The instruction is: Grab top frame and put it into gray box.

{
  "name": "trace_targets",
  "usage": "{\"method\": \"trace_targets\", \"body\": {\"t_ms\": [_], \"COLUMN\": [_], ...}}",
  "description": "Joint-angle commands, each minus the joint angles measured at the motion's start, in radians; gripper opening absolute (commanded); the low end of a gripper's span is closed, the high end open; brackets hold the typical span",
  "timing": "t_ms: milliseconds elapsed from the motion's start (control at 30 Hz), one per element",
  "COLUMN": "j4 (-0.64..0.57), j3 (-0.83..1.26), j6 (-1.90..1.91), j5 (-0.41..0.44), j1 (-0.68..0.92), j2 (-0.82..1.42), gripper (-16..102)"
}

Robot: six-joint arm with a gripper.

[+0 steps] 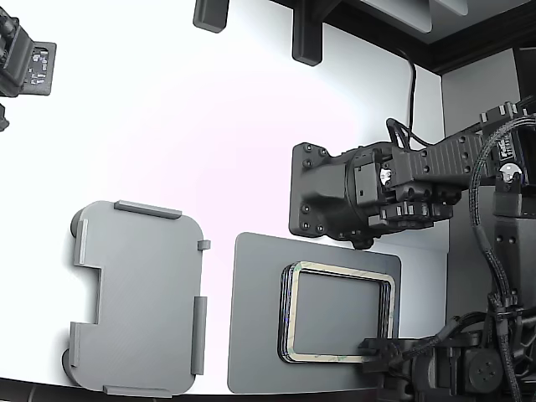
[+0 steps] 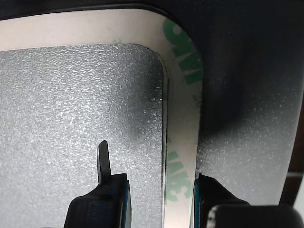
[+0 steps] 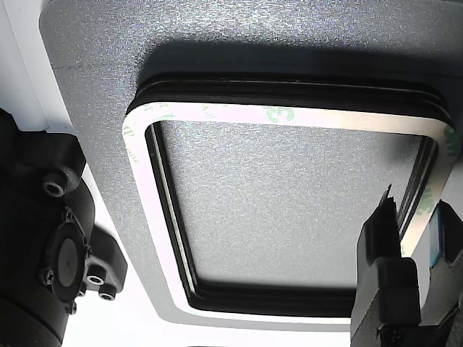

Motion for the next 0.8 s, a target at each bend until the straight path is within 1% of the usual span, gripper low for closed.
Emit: {"method": "trace_targets", "body": {"t_ms": [0, 67, 133, 200, 267, 300, 533, 700, 767], "j4": [-0.006, -0.014, -0.029, -0.06, -0.101, -0.118, -0.071, 0.018, 0.066], "j3": [-0.015, -0.015, -0.011, 0.006, 0.028, 0.035, -0.02, -0.106, -0.158], "j6": [0.002, 0.003, 0.002, 0.003, 0.002, 0.0, -0.011, -0.005, 0.009], "j5": [-0.003, -0.002, 0.002, 0.008, 0.014, 0.017, 0.021, 0.028, 0.043], "j1": [-0.026, -0.026, -0.026, -0.025, -0.025, -0.025, -0.025, -0.025, -0.026], "j2": [0.026, 0.026, 0.032, 0.046, 0.066, 0.075, 0.071, 0.063, 0.052], "gripper": [48, 43, 34, 18, -2, -10, -10, -10, -10]}}
